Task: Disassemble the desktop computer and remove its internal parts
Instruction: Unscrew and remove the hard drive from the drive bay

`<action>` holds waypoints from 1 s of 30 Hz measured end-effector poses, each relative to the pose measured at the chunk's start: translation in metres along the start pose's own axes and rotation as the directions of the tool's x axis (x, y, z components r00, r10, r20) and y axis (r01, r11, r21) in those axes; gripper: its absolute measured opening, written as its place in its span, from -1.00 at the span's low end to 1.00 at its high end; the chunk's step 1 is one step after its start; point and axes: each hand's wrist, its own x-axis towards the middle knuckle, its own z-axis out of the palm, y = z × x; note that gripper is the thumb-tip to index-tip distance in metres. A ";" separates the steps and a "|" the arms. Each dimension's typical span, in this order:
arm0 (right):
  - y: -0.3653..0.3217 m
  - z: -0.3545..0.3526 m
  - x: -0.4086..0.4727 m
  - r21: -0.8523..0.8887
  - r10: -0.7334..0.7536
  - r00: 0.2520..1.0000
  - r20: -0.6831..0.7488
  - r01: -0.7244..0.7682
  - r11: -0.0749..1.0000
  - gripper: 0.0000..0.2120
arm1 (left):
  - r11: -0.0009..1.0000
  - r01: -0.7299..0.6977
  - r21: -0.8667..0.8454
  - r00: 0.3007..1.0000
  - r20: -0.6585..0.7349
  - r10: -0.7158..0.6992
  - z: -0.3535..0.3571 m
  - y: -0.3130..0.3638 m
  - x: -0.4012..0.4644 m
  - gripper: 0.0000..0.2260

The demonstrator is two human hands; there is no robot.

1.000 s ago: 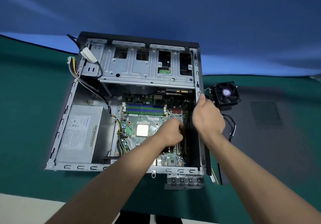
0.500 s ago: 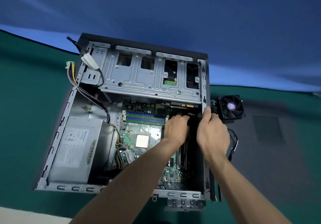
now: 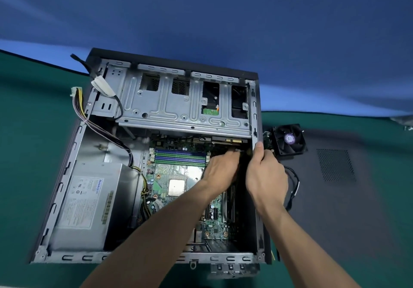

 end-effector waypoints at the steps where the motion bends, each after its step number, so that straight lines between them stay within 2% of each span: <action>1: 0.000 0.000 0.000 -0.001 -0.001 1.000 -0.001 0.001 1.000 -0.59 | 1.000 0.010 0.004 1.000 0.006 -0.010 0.001 0.000 -0.001 -0.78; 5: 0.002 0.000 0.000 -0.011 -0.007 1.000 -0.009 0.007 1.000 -0.56 | 0.995 0.103 -0.006 0.990 0.102 -0.101 -0.004 0.003 0.000 -0.81; 10: 0.002 0.000 -0.001 -0.036 -0.027 0.999 -0.030 0.026 0.999 -0.48 | 0.997 0.074 -0.003 0.956 0.285 -0.070 -0.025 -0.011 -0.025 -0.86; 12: 0.002 0.000 -0.002 -0.049 -0.036 0.999 -0.040 0.034 0.998 -0.48 | 0.995 0.081 0.066 0.946 0.310 -0.098 -0.033 -0.023 -0.043 -0.95; 15: 0.001 -0.002 -0.004 -0.053 -0.053 0.998 -0.029 0.052 0.997 -0.47 | 0.982 0.115 0.147 0.938 0.310 -0.156 -0.045 -0.040 -0.064 -0.88; 17: 0.000 -0.004 -0.006 -0.030 -0.068 0.997 -0.035 0.067 0.997 -0.53 | 0.975 0.126 0.184 0.922 0.342 -0.184 -0.054 -0.048 -0.075 -0.87; 20: -0.002 -0.007 -0.016 0.024 -0.162 0.986 -0.044 0.163 0.986 -0.59 | 0.966 0.152 0.208 0.883 0.410 -0.227 -0.067 -0.060 -0.088 -0.90; 23: 0.001 -0.009 -0.027 -0.054 -0.273 0.962 0.006 0.273 0.960 -0.44 | 0.973 0.180 0.145 0.855 0.466 -0.228 -0.073 -0.060 -0.096 -0.90; 26: 0.009 -0.010 -0.038 -0.164 -0.249 0.965 0.079 0.259 0.952 -0.38 | 0.991 0.103 0.085 0.848 0.514 -0.132 -0.070 -0.046 -0.096 -0.76; 30: 0.017 -0.008 -0.051 -0.280 -0.235 0.971 0.051 0.240 0.930 -0.40 | 0.967 -0.138 0.214 0.745 0.666 -0.041 -0.060 -0.033 -0.095 -0.75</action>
